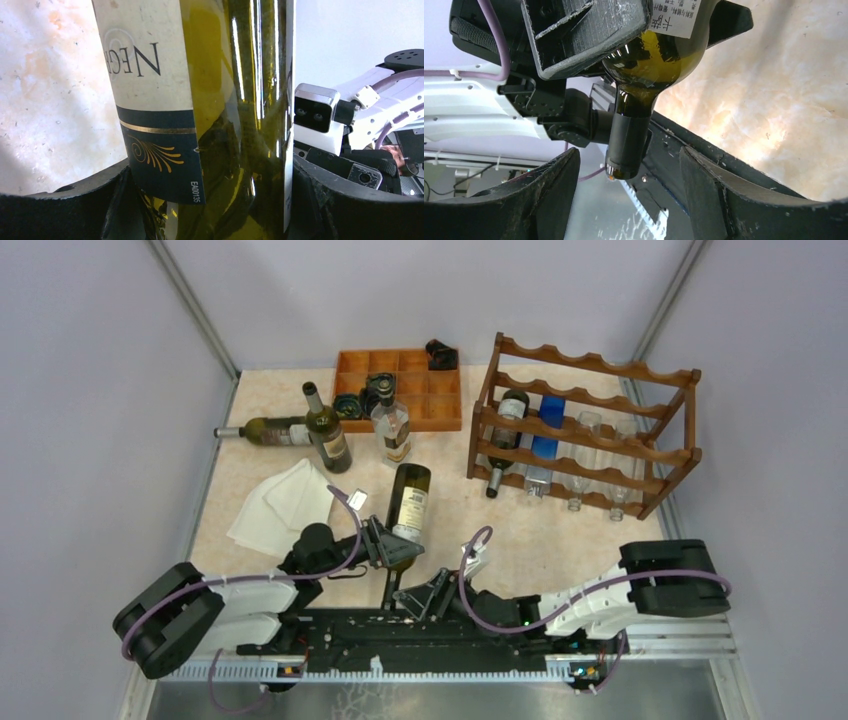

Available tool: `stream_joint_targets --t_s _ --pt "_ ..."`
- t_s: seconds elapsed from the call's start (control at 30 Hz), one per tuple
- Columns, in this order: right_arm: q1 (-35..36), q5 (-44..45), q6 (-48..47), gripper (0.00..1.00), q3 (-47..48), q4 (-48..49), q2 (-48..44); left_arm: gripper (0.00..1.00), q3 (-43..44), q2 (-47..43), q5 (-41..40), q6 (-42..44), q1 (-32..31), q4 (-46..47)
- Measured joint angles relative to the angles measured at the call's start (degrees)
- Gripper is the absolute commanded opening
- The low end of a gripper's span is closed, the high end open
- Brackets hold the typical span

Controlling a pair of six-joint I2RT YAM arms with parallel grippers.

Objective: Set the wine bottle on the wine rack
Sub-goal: Pick up the wine bottle from the center of the board, then place the wine bottle in the wine rack.

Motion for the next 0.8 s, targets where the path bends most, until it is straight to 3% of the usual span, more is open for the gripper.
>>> stream_joint_targets --t_s 0.5,0.67,0.8 --pt "-0.1 4.5 2.4 0.62 0.2 16.7 11.5 0.00 3.6 1.6 -4.3 3.6 -3.7 -1.9" --pt "-1.0 4.1 2.5 0.49 0.9 17.9 12.6 0.00 5.0 3.4 -4.7 4.3 -4.2 -2.6" --pt "-2.0 3.6 4.3 0.45 0.8 18.4 14.3 0.00 5.4 4.2 -4.7 5.2 -4.4 -2.6"
